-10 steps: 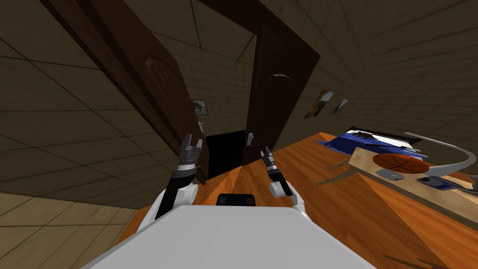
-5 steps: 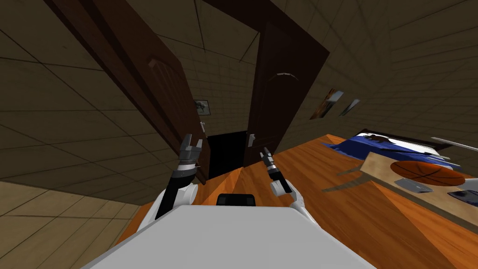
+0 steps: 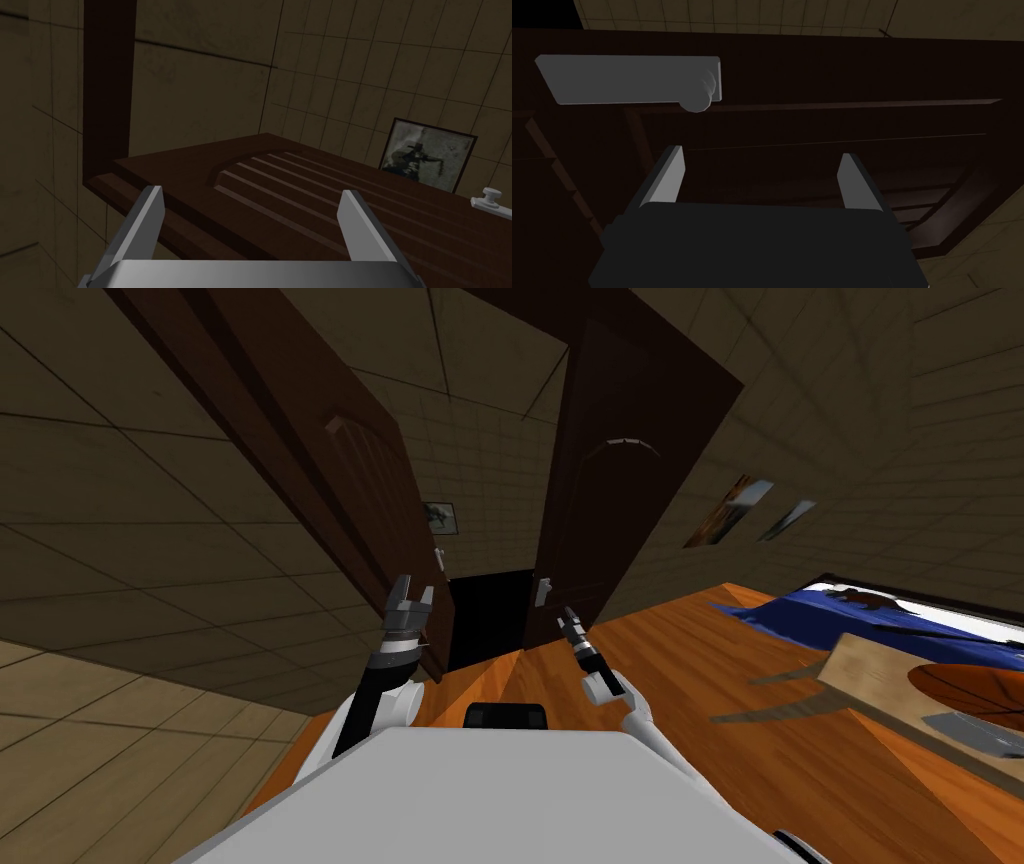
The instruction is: Push the door open
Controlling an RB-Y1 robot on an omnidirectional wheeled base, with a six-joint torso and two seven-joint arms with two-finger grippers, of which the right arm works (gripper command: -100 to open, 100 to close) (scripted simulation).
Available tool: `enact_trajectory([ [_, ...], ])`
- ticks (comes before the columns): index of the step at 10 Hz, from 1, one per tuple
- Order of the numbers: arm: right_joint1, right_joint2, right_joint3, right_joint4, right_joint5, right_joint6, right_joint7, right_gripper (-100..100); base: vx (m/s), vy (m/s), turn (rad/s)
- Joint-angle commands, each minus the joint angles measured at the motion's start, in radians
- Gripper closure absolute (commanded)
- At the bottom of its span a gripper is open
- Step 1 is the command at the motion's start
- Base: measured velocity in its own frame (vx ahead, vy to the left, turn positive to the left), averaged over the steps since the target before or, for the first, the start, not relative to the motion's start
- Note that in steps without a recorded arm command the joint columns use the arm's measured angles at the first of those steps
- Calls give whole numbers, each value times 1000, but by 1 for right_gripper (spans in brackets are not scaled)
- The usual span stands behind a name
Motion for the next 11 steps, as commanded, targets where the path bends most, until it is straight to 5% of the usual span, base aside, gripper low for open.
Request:
enact_trajectory([
  [1, -26, -26, 18, 50, -13, -6, -21, -100, 92, -54, 122],
  [2, -26, -26, 18, 56, -13, -6, -21, -100, 62, -40, 47],
  [11, -125, -128, 86, 250, -66, -13, -100, -100, 68, -48, 90],
])
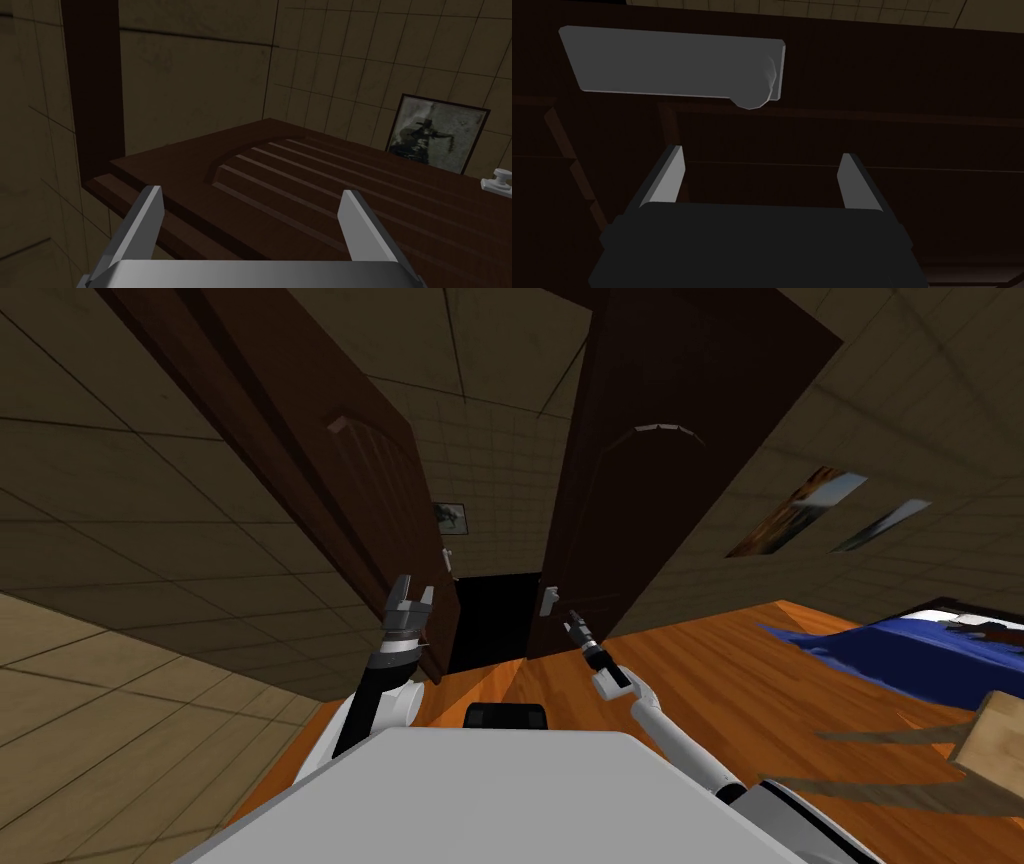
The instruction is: Push the door open
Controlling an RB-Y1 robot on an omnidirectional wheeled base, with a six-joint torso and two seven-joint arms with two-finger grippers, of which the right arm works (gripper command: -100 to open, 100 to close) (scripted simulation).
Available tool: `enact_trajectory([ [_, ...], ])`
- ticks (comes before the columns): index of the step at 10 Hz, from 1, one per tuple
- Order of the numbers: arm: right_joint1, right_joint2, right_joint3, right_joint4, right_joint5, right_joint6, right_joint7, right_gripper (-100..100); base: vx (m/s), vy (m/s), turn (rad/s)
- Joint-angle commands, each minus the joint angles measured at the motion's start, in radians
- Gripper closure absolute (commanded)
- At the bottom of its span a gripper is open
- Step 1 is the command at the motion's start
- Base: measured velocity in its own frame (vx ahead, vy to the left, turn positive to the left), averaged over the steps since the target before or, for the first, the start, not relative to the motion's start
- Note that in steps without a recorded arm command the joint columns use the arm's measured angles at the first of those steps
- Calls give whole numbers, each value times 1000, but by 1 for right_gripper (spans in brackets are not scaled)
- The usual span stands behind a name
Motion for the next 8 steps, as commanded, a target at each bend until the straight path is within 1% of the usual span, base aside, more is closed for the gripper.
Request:
enact_trajectory([
  [1, 0, 0, 0, 0, 0, 0, 0, -100, 48, -33, 20],
  [2, -11, 10, -7, 16, 2, 4, 2, -100, 136, -16, 53],
  [3, -14, 13, -9, 20, 3, 6, 3, -100, 230, 0, 73],
  [8, -44, 49, -33, 61, 12, 18, 16, -100, 188, 9, 58],
])
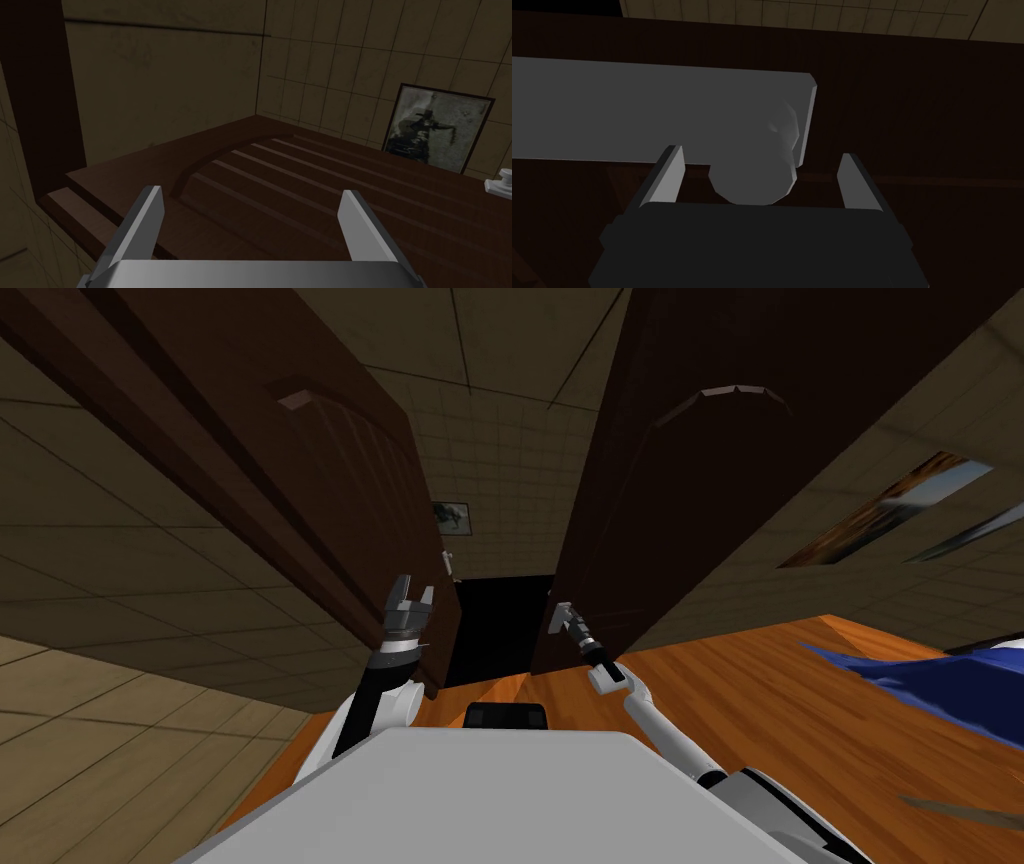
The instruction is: Push the door open
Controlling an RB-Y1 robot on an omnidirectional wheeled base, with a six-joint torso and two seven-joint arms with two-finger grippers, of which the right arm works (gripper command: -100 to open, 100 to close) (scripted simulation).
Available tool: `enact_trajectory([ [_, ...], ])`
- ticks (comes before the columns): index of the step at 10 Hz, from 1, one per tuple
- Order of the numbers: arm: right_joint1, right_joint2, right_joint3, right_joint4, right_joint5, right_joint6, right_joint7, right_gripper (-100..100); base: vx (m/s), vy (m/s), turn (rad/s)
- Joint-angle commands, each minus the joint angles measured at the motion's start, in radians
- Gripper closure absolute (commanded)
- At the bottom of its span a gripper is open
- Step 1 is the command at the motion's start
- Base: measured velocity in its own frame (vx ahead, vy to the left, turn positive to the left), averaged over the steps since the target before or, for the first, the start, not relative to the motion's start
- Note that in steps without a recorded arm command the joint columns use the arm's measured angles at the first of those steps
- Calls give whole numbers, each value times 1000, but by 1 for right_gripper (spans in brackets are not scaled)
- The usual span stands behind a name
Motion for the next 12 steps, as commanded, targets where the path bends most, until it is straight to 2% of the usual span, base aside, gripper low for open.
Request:
enact_trajectory([
  [1, 0, 0, 0, 0, 0, 0, 0, -100, 79, -1, 10],
  [2, 0, 0, 0, 0, 0, 0, 0, 100, -9, 0, -6],
  [7, 0, 0, 0, 0, 0, 0, 0, 100, -7, -1, 5],
  [8, -16, 12, -23, 15, 2, 6, 14, 100, 104, 43, -41],
  [11, -26, 23, -40, 28, 4, 9, 25, 100, 150, 47, -29],
  [12, -38, 37, -62, 44, 6, 14, 39, 100, 158, 56, -28],
])
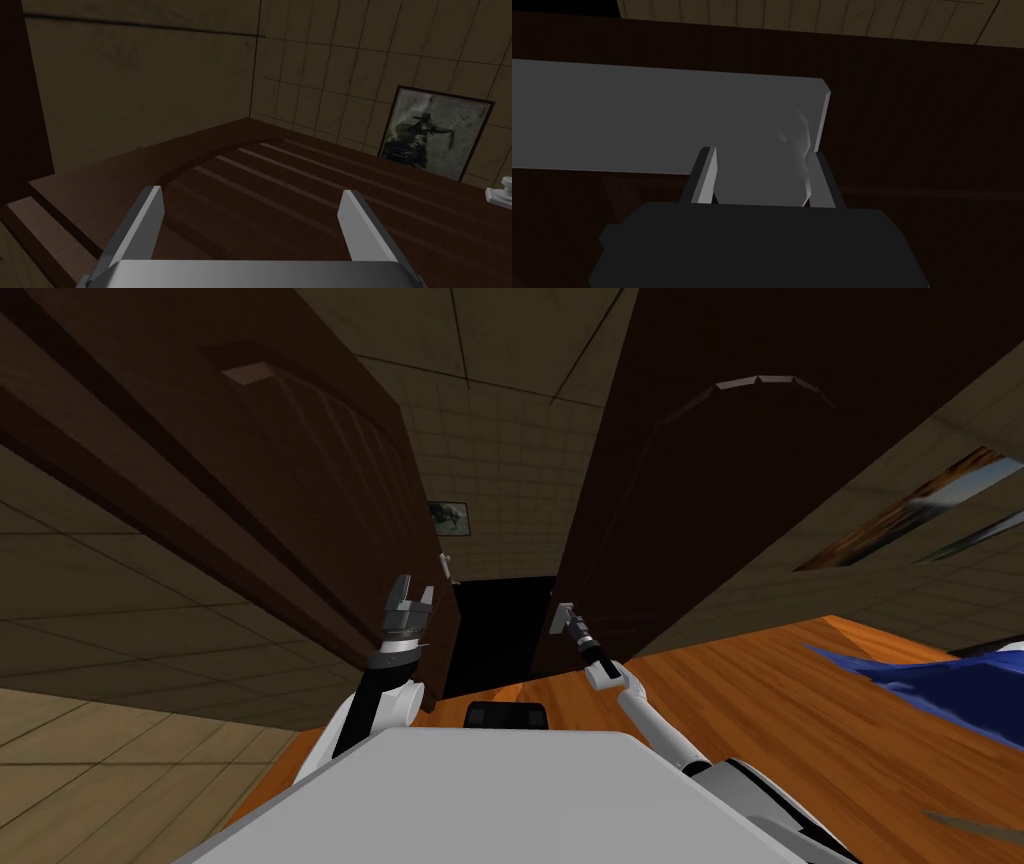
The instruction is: Push the door open
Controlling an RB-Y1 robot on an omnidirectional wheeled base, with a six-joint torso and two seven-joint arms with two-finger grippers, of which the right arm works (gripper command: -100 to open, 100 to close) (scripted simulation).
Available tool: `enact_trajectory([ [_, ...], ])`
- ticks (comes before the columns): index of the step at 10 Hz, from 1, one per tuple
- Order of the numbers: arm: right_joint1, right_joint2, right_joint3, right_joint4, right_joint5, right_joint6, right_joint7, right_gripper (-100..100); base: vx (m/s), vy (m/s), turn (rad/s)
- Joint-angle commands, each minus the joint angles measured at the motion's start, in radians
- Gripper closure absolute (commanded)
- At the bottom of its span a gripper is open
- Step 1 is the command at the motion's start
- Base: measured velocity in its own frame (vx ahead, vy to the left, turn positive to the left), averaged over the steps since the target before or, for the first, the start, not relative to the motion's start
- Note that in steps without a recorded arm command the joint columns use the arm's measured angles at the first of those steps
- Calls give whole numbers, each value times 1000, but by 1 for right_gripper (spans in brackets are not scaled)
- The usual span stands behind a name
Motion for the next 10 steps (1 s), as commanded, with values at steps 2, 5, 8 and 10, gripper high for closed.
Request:
enact_trajectory([
  [2, -13, 3, -42, -3, -1, 10, 19, 100, 130, 51, -20],
  [5, -28, 21, -68, 17, 1, 16, 36, 100, 103, 37, -29],
  [8, -45, 40, -98, 39, 5, 23, 55, 100, 88, 43, -37],
  [10, -56, 53, -118, 54, 7, 27, 68, 100, 106, 32, -39],
])
